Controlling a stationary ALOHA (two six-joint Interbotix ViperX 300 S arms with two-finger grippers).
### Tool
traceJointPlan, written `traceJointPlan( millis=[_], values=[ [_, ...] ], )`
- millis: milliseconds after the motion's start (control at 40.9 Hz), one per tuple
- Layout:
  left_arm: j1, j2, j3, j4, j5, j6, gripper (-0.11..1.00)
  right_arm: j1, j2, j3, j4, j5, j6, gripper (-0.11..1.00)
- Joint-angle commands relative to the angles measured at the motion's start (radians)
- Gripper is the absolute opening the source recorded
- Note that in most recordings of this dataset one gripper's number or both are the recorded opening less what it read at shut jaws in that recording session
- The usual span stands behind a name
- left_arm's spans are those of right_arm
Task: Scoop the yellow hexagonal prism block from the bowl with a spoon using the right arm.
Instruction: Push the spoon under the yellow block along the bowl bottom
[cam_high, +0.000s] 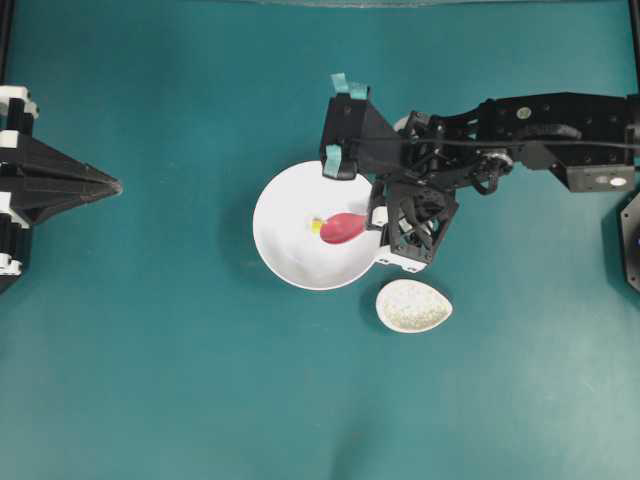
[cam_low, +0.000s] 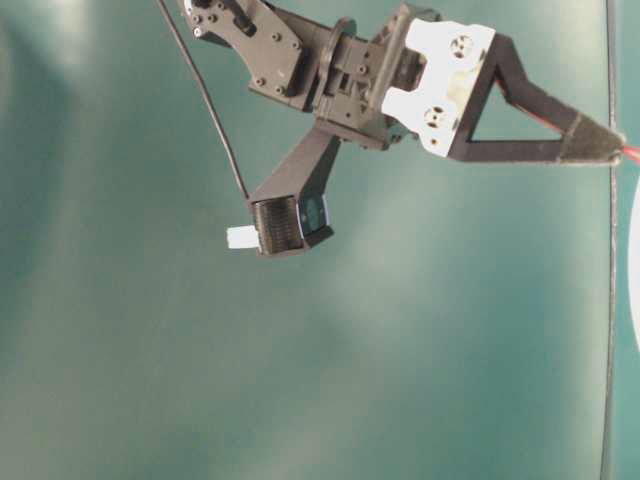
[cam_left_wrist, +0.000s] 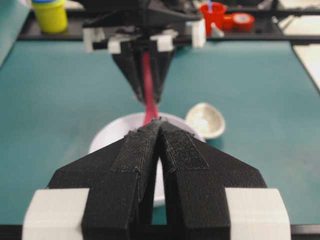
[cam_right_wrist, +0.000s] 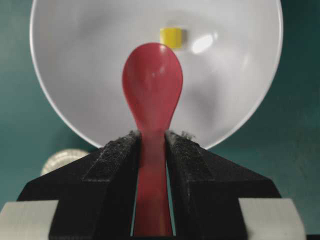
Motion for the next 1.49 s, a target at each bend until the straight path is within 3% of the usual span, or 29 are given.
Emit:
traceJointPlan(
  millis=[0,635,1466],
  values=[
    [0.0,0.005,-0.031,0.003,-0.009,0.0,-0.01,-0.002,-0.028,-0.02,-0.002,0.006,0.02,0.23],
    [0.002,0.005,-0.031,0.003,-0.011,0.0,-0.01,-0.003,0.018,-0.02,-0.032,0.034,0.032,0.23],
    [0.002,0.005,-0.031,0.003,-0.009,0.0,-0.01,0.0,0.077,-0.02,-0.041,-0.129,0.02,0.23]
  ],
)
